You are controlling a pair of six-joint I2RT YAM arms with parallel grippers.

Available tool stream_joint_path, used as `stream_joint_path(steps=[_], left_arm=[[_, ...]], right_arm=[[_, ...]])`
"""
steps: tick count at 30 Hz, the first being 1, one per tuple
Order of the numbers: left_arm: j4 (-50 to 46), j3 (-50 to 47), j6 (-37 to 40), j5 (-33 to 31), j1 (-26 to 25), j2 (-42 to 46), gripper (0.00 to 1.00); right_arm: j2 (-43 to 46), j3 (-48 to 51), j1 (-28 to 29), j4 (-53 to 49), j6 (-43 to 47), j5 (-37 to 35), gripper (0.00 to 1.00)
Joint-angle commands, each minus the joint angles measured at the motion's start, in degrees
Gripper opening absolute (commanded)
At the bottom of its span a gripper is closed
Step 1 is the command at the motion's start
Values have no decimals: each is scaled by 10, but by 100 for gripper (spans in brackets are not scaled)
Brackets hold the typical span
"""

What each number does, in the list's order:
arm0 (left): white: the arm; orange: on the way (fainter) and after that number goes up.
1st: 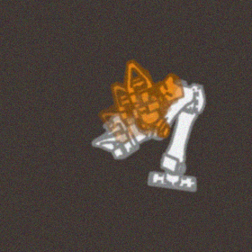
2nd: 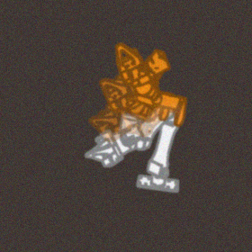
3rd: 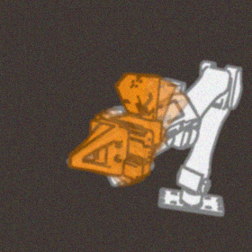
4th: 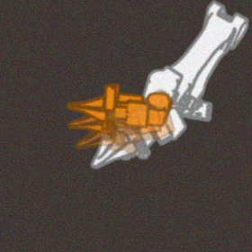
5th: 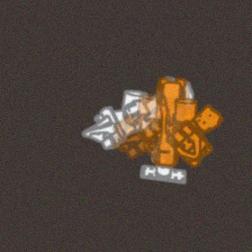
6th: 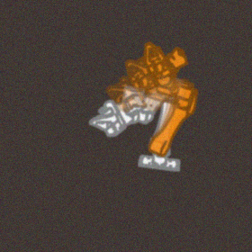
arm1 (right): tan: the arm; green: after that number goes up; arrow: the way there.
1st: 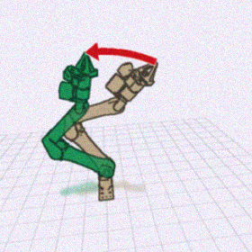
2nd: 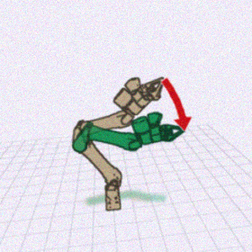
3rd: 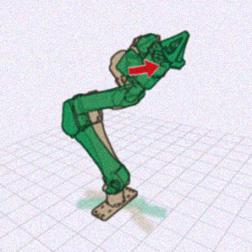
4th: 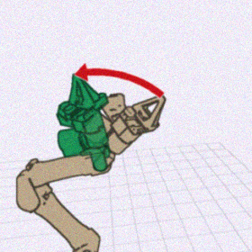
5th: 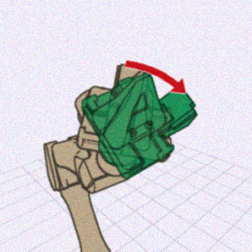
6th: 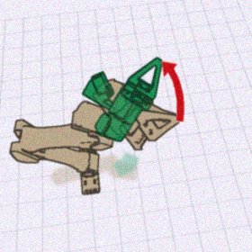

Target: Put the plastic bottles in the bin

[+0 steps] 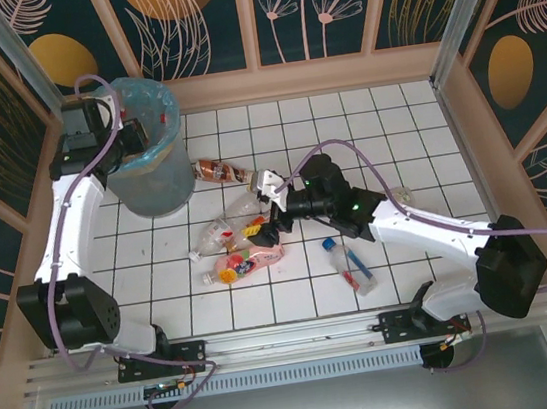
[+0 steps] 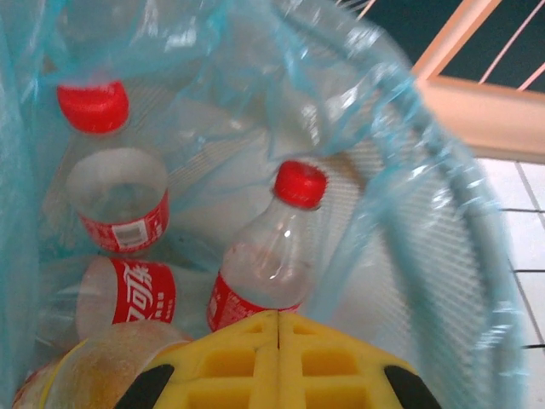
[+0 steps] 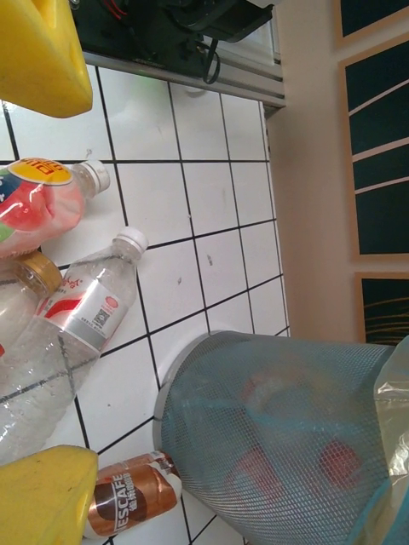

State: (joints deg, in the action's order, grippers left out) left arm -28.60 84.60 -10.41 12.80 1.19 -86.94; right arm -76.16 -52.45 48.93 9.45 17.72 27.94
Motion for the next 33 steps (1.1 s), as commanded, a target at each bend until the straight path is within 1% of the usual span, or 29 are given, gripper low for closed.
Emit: stream_joint_path(steps=[1,3,8,12,17,19,22,24,26,27,30,33], left_arm=[[-2,-13,14,-16,1,-30,0],[-2,-13,14,-15,1,-41,0],[-14,11,16,-25,2,-59,0],[-21,44,14,-28,2,-59,0],[-25,83,3,-40,2,-34,0],[-9,82,-7,-50,2,-6,16],[16,70,-20,-63,3,45,28],[41,50,-27,-61,2,87,29],[69,18,-29,-47,1,132,29],[85,-4,-32,-36,1,156,32],[142,-85,-34,17,0,239,35],[204,-182,-29,83,-1,325,43]], right_arm=[[-6,-22,6,-24,13,-15,99],[-10,-28,7,-45,25,-13,99],[-43,-71,17,-155,104,-5,99],[-81,-109,32,-224,149,-31,99],[-109,-132,46,-270,192,-27,99],[-120,-136,52,-286,214,-24,97],[-140,-147,63,-312,244,-31,92],[-156,-157,68,-331,260,-37,89],[-175,-164,73,-344,273,-54,89],[-185,-167,76,-347,279,-67,89],[-206,-165,86,-339,291,-109,92],[-224,-162,96,-327,306,-126,93]])
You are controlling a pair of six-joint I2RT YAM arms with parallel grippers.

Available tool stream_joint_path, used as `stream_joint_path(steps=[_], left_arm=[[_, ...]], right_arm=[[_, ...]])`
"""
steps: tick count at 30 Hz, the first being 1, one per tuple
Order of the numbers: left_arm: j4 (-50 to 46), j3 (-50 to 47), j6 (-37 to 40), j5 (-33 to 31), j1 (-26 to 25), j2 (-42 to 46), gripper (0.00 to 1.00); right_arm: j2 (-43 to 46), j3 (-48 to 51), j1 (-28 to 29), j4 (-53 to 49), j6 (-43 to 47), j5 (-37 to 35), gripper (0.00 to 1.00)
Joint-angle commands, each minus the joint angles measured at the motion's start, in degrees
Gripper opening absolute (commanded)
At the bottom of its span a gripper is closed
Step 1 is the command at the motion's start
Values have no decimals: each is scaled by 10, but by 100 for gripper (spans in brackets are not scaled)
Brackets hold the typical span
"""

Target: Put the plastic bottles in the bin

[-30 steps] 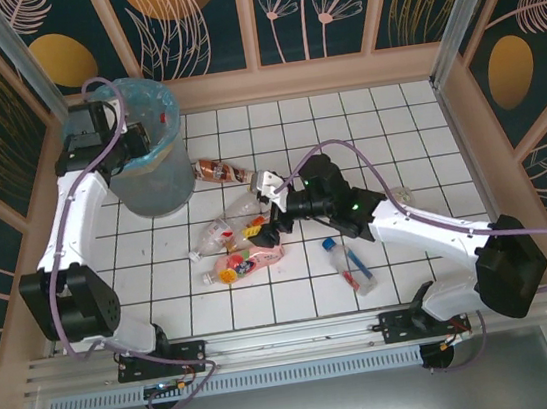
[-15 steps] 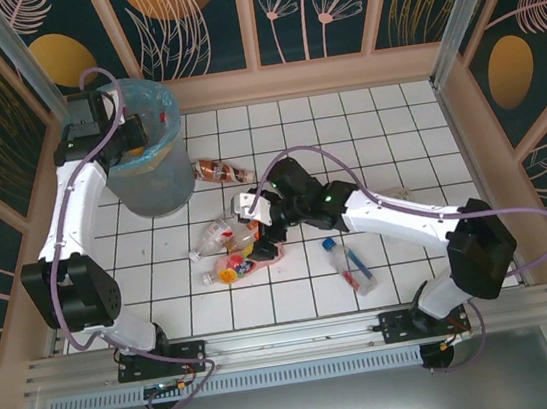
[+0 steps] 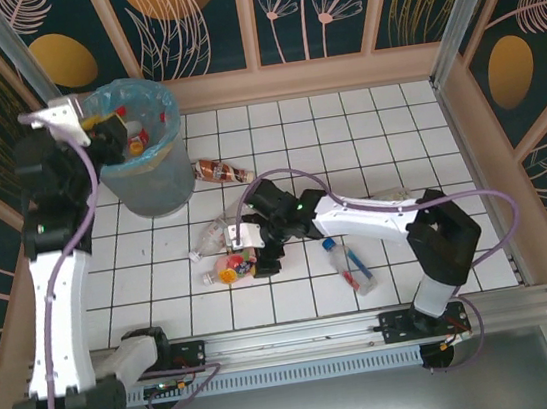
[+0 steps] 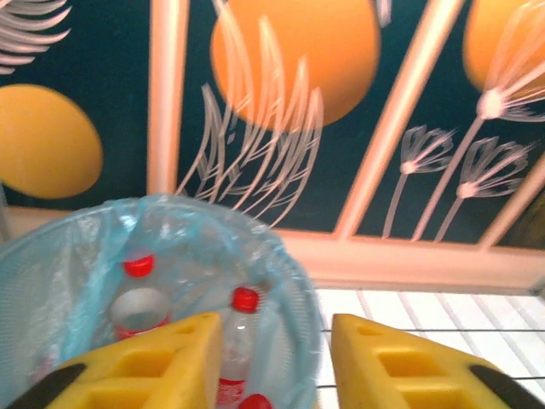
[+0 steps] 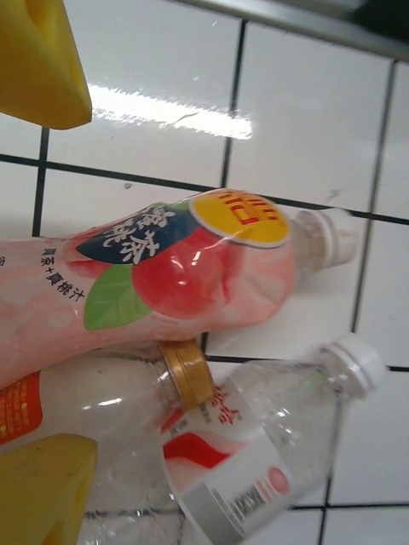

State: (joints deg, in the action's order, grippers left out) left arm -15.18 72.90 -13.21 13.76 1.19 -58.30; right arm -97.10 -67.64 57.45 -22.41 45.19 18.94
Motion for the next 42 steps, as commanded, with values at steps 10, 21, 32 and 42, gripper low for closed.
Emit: stream_joint_path(steps=[10,21,32,42], left_arm=[[122,-282,-7,113,-2,201,54],[136,-314,-17,133,-2,212,56],[142,-250,-15,142,-2,198,61],[197,-145,-34,249,-13,153,59]], right_arm=[[-77,8,34,34,59,-66,91],[-101,25,47,41,56,-57,74],[-52,23,45,8,41,-50,40],[112,78,-55,67,-40,102,41]])
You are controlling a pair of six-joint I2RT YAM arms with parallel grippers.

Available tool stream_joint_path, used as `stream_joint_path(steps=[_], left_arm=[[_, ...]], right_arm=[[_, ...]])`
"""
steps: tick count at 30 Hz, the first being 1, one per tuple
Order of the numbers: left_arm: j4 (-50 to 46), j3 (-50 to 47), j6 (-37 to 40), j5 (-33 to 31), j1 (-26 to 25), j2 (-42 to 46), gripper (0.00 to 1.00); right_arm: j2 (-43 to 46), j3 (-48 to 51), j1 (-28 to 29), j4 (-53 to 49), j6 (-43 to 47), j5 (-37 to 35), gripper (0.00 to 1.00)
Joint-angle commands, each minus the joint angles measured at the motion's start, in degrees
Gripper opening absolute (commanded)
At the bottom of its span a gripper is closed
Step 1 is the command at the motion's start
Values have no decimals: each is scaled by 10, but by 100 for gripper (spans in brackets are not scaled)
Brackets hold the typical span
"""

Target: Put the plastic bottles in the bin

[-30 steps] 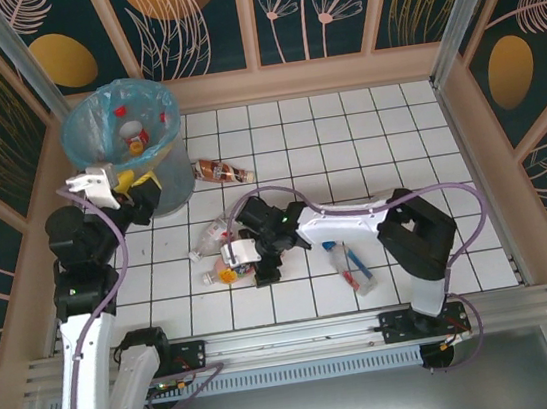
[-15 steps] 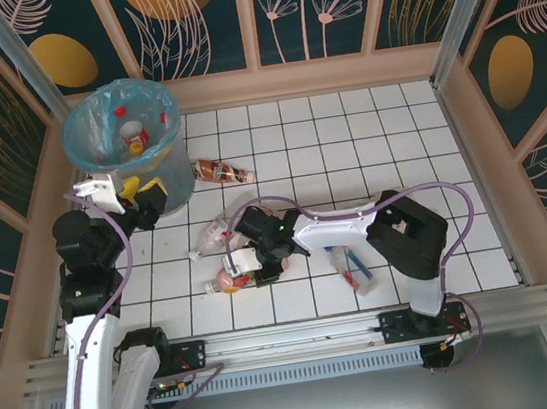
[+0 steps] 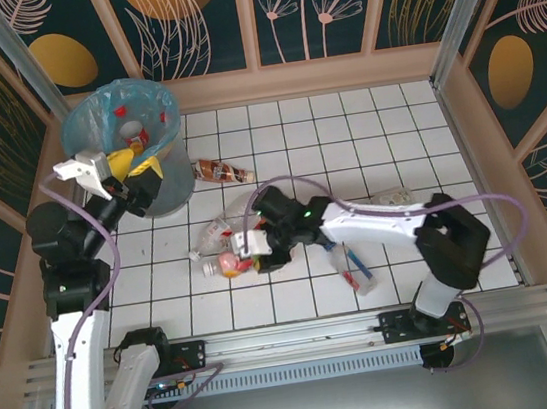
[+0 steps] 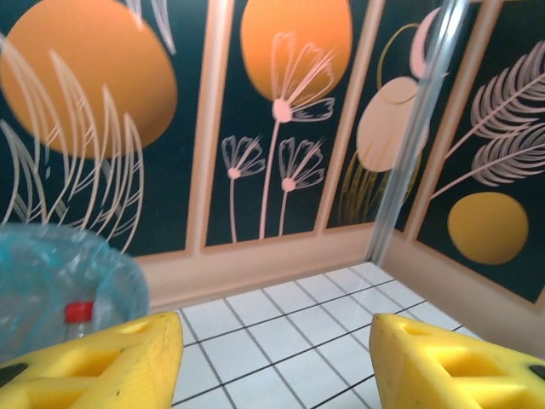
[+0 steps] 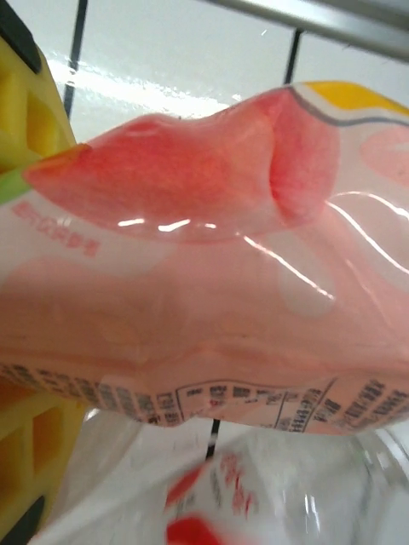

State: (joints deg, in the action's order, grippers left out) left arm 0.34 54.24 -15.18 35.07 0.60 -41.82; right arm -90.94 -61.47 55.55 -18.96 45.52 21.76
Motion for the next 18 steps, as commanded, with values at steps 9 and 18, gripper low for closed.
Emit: stream_joint_path(steps=[9,18], left_arm=[[64,77,-23,12,-108,-62,57],[106,57,-31,39,-276,-145,58]], right_arm=[[165,73,-141,168,-165,221,40],[220,150,-229,394,-348,380,38]])
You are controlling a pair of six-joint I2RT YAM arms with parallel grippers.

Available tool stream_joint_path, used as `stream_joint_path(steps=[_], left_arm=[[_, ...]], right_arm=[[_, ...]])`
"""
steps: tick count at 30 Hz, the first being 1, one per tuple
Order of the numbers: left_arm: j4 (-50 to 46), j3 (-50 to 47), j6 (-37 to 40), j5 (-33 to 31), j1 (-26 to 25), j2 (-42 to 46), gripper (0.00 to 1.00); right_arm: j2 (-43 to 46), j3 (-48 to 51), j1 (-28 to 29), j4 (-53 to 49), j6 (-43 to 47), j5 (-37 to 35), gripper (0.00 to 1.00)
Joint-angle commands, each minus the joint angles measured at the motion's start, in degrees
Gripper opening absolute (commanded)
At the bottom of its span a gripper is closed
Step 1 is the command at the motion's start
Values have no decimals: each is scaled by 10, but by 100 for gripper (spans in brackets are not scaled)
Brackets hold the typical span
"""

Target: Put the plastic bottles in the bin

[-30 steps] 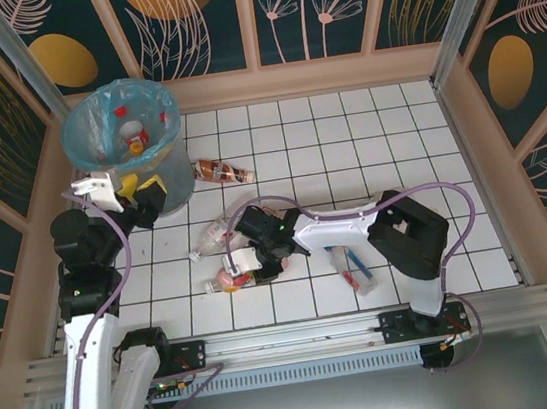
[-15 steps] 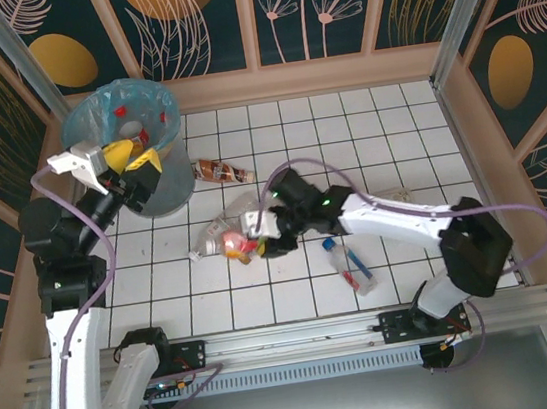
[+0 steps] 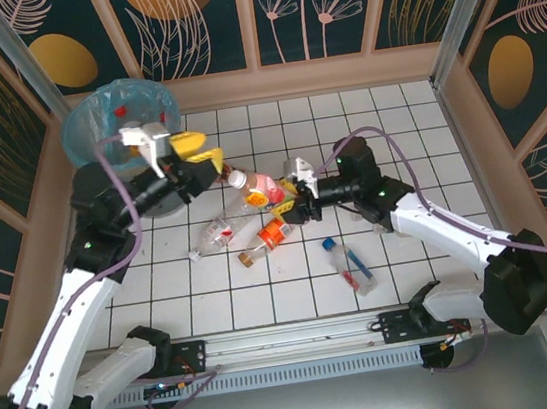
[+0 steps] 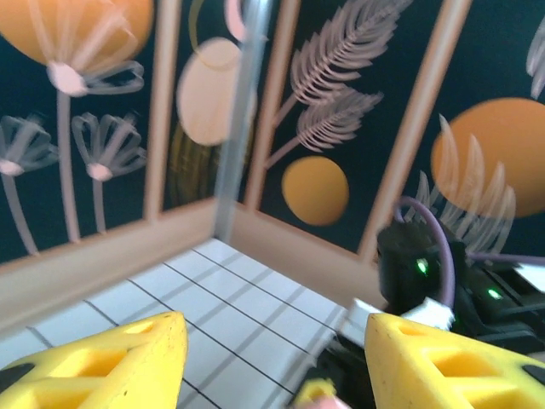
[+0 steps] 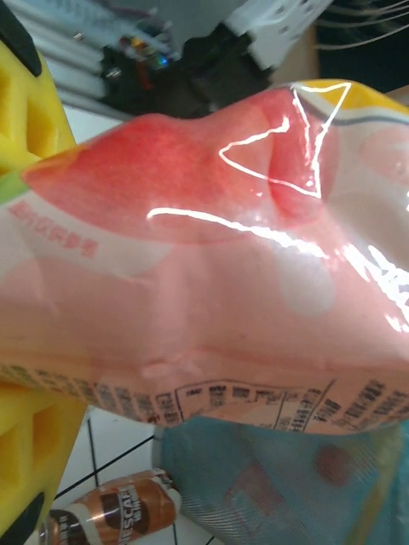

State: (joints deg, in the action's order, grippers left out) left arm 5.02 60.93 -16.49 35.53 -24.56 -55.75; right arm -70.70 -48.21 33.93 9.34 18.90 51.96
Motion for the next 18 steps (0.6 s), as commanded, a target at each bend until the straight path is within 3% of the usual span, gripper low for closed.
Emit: stream_joint_path(steps=[1,11,18], left_arm=[[73,-14,-24,41,-34,-11,59],[50,1,-18,53,-82,-72,54],[74,-7,-20,58,-88,-66,30]], right_arm=[[19,21,-16,116,-88,85,38],[42,42,-23,160,-131,121,38],[50,49,-23,180,-148,126,39]])
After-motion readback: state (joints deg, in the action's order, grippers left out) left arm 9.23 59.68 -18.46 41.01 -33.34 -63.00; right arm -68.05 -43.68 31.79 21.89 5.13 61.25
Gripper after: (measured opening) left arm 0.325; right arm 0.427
